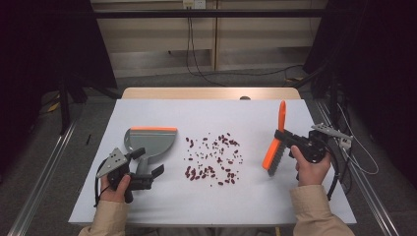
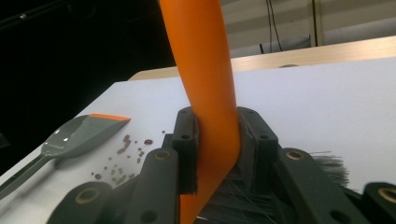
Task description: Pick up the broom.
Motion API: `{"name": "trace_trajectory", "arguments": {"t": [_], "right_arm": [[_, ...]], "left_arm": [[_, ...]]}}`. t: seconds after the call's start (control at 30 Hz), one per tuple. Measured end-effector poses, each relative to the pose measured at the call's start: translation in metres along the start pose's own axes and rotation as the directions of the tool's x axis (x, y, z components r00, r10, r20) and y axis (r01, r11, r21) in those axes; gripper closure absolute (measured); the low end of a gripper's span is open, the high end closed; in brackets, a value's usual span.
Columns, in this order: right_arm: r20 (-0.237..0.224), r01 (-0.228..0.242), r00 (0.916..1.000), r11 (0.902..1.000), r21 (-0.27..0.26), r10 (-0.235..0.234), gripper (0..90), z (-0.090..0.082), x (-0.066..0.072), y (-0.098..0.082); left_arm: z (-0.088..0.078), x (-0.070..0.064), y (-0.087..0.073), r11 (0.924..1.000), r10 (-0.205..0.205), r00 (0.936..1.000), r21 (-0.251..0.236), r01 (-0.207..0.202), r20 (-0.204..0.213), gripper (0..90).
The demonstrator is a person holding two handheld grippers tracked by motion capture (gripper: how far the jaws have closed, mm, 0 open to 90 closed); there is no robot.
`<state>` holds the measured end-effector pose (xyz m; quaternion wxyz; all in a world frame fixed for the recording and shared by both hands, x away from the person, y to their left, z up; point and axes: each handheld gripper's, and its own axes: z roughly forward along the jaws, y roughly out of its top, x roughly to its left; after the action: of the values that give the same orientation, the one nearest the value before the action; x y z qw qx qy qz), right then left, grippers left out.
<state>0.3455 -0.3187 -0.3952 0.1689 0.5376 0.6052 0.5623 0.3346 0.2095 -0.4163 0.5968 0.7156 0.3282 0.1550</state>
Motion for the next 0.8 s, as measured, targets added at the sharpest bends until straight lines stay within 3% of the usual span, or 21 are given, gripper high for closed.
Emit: {"name": "trace_trajectory", "arguments": {"t": [0.17,0.33,0.47,0.8], "right_arm": [[-0.034,0.0,0.9994,1.0,0.006,0.001,71.1,0.008,0.008,0.006],[-0.051,0.011,0.9986,0.9998,0.014,-0.01,71.2,0.016,0.019,0.013],[-0.07,0.013,0.9975,0.9999,0.01,-0.012,71.1,0.023,0.028,0.018],[-0.093,0.036,0.9951,0.9992,0.02,-0.034,71.1,0.042,0.048,0.023]], "left_arm": [[0.008,-0.005,0.012,0.9999,-0.007,0.9999,0.009,0.007,-0.01,2.8],[0.018,-0.013,0.025,1.0,-0.002,0.9995,0.003,0.002,0.03,2.1],[0.033,-0.022,0.033,0.9997,0.012,0.9993,0.021,-0.013,0.035,1.9],[0.065,-0.032,0.04,0.9992,0.009,0.9938,0.038,-0.013,0.111,2.8]]}}
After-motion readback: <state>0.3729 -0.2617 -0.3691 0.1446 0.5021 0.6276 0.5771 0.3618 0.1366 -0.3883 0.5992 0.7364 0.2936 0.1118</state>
